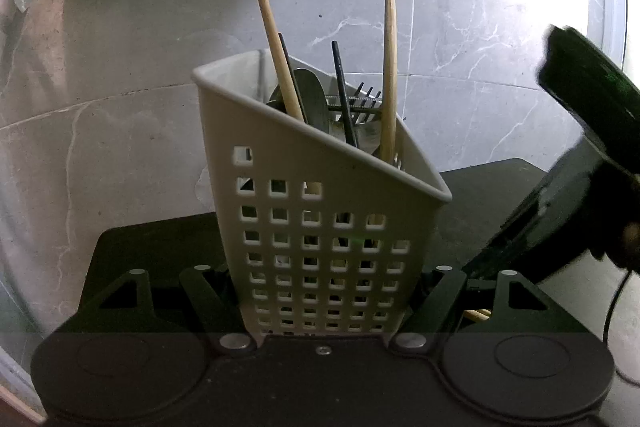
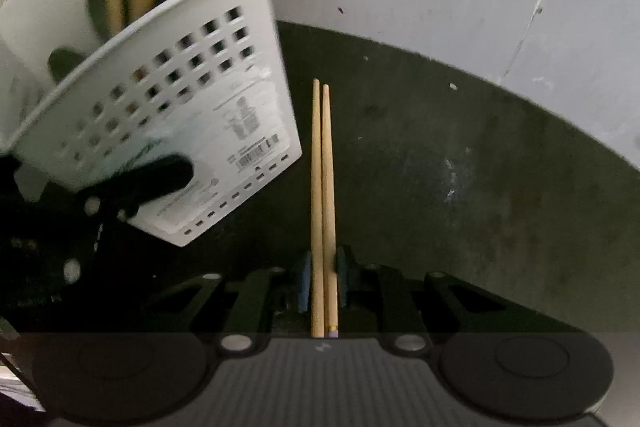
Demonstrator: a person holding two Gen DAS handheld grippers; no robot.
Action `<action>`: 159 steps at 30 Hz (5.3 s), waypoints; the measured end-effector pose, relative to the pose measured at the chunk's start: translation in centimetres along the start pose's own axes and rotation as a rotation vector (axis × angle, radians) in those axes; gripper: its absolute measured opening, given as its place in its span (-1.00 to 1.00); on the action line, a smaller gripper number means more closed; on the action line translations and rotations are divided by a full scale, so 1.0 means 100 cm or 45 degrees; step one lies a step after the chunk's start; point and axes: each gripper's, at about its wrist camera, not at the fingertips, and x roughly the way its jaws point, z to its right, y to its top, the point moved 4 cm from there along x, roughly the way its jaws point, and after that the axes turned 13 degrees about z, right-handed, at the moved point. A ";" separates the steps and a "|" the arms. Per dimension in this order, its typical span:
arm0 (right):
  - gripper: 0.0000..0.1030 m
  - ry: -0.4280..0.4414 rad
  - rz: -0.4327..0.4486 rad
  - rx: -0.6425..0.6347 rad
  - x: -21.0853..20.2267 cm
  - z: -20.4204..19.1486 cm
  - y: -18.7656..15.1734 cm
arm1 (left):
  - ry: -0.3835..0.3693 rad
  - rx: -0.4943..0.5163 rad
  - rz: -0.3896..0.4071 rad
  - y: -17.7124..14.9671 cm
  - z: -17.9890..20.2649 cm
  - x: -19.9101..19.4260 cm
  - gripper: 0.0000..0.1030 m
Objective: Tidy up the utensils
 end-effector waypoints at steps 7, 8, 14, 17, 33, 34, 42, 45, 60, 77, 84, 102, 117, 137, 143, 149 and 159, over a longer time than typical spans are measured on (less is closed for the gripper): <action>-0.77 -0.012 0.006 0.033 0.001 0.002 0.001 | 0.001 -0.001 0.001 0.000 0.000 0.000 0.48; -0.77 -0.010 0.021 0.066 0.002 0.006 0.001 | 0.001 0.000 0.002 0.000 0.000 0.000 0.48; -1.00 -0.017 0.121 0.151 -0.011 0.018 -0.007 | 0.006 -0.002 0.004 -0.001 0.001 -0.001 0.48; -1.00 -0.008 0.110 0.161 -0.007 0.020 -0.014 | 0.005 0.003 0.003 0.000 0.001 0.000 0.48; 0.34 0.062 0.118 0.297 0.009 0.006 -0.004 | 0.011 0.000 0.004 0.000 0.002 0.000 0.48; 0.34 0.046 0.123 0.276 0.007 0.000 -0.003 | 0.011 -0.001 0.003 0.000 0.002 0.000 0.48; 0.08 -0.093 0.152 0.061 0.015 -0.023 -0.002 | 0.012 0.001 0.003 0.000 0.001 0.000 0.48; -0.12 -0.108 0.138 -0.026 0.012 -0.027 -0.004 | 0.017 -0.002 0.006 0.000 0.002 0.000 0.48; -0.74 -0.071 -0.060 -0.091 0.017 -0.008 0.010 | 0.018 -0.002 0.008 0.000 0.002 -0.001 0.48; -0.77 -0.078 -0.027 -0.075 0.014 -0.010 0.007 | 0.016 0.001 0.008 0.000 0.002 -0.002 0.48; -0.76 -0.070 0.004 -0.027 0.010 0.001 0.002 | 0.019 0.000 0.008 0.000 0.002 -0.001 0.48; -0.76 -0.077 0.683 0.358 -0.101 0.040 -0.002 | 0.022 0.010 0.012 0.000 0.003 -0.001 0.48; -0.74 0.192 1.330 0.126 -0.184 -0.045 0.066 | 0.014 0.040 0.048 -0.008 0.008 -0.007 0.47; 0.47 0.157 1.162 0.022 -0.121 -0.064 0.023 | 0.016 0.041 0.087 -0.015 0.011 -0.017 0.48; 0.98 0.018 1.250 0.138 -0.158 -0.061 0.010 | 0.020 0.034 0.129 -0.015 0.009 -0.027 0.67; 0.99 -0.108 1.179 0.324 -0.166 -0.048 -0.025 | 0.069 0.017 0.149 -0.021 0.013 -0.054 0.98; 1.00 -0.180 1.031 0.397 -0.197 -0.041 -0.083 | 0.357 -0.078 0.164 -0.014 0.048 -0.153 0.99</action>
